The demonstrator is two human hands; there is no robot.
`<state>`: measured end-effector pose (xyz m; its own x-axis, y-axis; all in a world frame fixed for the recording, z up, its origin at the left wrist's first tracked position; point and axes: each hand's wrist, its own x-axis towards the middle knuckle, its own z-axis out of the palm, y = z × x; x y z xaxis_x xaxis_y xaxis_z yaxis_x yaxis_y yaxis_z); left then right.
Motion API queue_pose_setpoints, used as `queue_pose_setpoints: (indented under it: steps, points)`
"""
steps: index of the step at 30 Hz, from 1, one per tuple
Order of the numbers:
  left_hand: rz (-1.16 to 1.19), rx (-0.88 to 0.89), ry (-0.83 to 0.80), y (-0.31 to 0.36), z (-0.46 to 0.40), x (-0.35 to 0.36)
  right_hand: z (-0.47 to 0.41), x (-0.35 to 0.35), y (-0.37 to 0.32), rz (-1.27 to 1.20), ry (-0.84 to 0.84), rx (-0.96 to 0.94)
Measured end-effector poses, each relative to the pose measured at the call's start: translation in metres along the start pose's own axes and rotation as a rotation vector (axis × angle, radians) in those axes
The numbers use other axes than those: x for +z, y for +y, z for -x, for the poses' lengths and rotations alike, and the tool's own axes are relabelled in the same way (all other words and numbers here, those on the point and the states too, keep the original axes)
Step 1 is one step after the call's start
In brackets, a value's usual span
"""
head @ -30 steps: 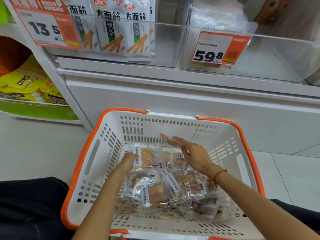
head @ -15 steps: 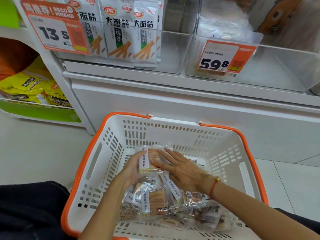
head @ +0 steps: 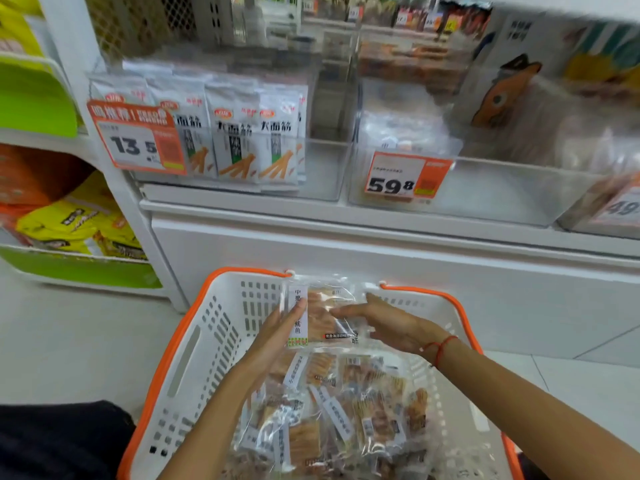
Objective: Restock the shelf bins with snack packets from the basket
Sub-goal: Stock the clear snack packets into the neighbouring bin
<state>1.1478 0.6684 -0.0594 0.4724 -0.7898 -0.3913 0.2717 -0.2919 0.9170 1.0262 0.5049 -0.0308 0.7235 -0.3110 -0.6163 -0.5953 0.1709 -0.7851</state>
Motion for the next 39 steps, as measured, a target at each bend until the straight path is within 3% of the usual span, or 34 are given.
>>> queue_pose_setpoints:
  steps: [3, 7, 11, 20, 26, 34, 39]
  points:
    - [-0.087, 0.113, 0.027, 0.031, 0.013, 0.018, 0.024, -0.013, -0.022, 0.105, 0.017, -0.220]
    - [-0.109, 0.280, 0.043, 0.076, 0.023, 0.034, 0.054, -0.024, -0.052, 0.149, 0.250, -0.447]
    - [-0.026, 0.390, -0.046, 0.120, 0.027, 0.051, 0.088, -0.034, -0.078, 0.263, 0.441, -0.636]
    - [-0.353, 0.675, -0.188, 0.199, 0.019, 0.075, 0.162, -0.066, -0.108, 0.273, 0.692, -0.932]
    - [-0.539, 0.800, -0.171, 0.257, -0.021, 0.110, 0.166, -0.113, -0.125, 0.329, 0.906, -1.014]
    - [-0.817, 0.880, 0.013, 0.326, -0.104, 0.158, 0.134, -0.182, -0.148, 0.376, 1.174, -0.985]
    - [-1.085, 0.848, 0.129, 0.343, -0.156, 0.181, 0.101, -0.215, -0.167, 0.398, 1.228, -0.790]
